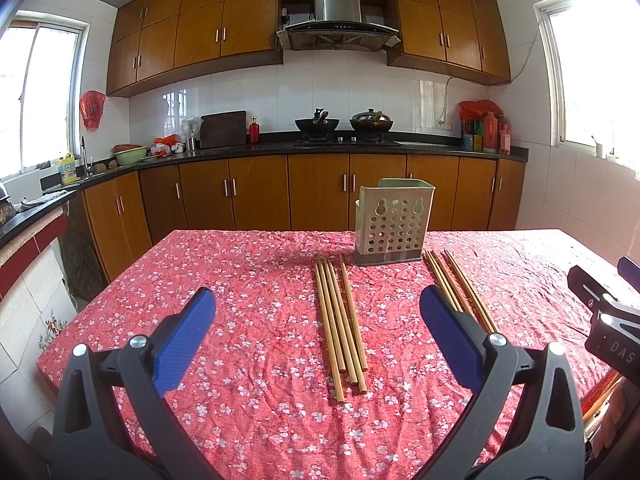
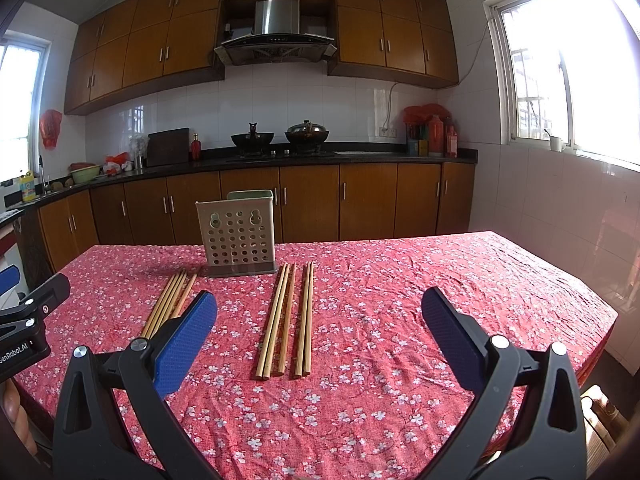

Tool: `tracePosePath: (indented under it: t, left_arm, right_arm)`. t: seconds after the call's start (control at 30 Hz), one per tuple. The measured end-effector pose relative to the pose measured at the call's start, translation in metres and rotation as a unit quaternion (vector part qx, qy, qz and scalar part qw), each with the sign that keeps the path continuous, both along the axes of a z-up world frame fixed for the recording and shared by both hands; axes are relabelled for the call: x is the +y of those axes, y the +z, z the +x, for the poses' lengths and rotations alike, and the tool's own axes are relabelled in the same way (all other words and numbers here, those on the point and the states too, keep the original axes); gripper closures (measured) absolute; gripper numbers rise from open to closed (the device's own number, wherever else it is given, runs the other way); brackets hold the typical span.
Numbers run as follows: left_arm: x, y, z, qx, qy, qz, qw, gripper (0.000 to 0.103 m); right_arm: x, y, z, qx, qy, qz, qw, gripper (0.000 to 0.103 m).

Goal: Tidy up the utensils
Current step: 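Lower the right tool onto a bamboo chopstick and close on it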

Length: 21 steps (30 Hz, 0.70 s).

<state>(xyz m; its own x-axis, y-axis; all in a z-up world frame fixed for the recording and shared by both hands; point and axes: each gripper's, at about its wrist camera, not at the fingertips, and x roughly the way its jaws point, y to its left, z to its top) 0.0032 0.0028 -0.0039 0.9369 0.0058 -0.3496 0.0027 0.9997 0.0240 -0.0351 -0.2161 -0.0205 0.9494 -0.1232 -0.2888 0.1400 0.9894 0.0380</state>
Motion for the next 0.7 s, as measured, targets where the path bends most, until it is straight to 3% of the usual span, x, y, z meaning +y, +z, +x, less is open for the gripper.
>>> tracePosePath:
  t: [0.13, 0.27, 0.33, 0.6, 0.7]
  left_arm:
    - [0.005, -0.017, 0.023, 0.034, 0.017, -0.006, 0.9992, 0.004]
    - [0.02, -0.032, 0.049, 0.086, 0.044, -0.005, 0.9953, 0.004]
    - [0.031, -0.038, 0.064, 0.112, 0.055, -0.011, 0.9922, 0.004]
    - [0.061, -0.06, 0.114, 0.188, 0.063, -0.052, 0.9788, 0.005]
    - [0.062, -0.067, 0.123, 0.202, 0.058, -0.049, 0.9764, 0.012]
  right_arm:
    - [-0.006, -0.007, 0.015, 0.025, 0.005, 0.019, 1.0, 0.002]
    - [-0.021, -0.02, 0.044, 0.081, -0.001, 0.028, 0.996, 0.002]
    - [-0.026, -0.025, 0.064, 0.114, -0.005, 0.026, 0.993, 0.008]
    - [-0.04, -0.07, 0.15, 0.258, 0.041, 0.089, 0.961, 0.069]
    - [-0.04, -0.082, 0.166, 0.286, 0.054, 0.103, 0.951, 0.082]
